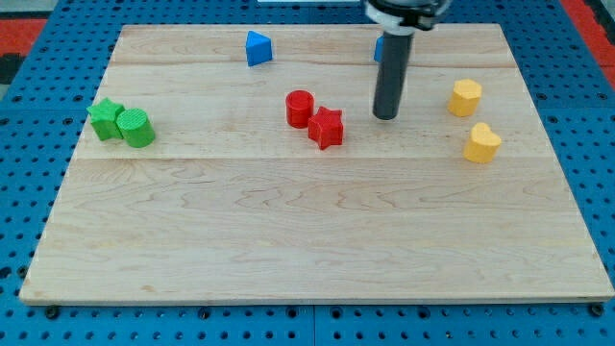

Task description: Place the red blocks diagonally to the green circle

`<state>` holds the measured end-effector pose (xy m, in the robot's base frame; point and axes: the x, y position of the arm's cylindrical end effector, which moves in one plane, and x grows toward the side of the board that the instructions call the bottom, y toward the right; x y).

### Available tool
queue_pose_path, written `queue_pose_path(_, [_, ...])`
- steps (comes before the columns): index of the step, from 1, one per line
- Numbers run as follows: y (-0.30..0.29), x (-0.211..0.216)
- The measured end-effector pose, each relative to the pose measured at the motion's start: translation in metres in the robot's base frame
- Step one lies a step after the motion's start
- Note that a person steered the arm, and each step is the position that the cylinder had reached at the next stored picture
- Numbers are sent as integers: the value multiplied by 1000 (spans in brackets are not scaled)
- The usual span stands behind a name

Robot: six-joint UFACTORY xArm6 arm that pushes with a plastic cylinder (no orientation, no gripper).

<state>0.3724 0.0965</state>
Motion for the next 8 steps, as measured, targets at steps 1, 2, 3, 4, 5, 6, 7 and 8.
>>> queue_pose_path(1, [-76, -14])
queue_pose_path(2, [-182, -21])
queue_pose_path(3, [-235, -30])
queue_pose_path(4, [-121, -35])
queue_pose_path(5, [-7, 0])
queue_pose_path(6, [21, 11])
queue_pose_path(7, [-81, 13])
queue_pose_path(8, [-67, 21])
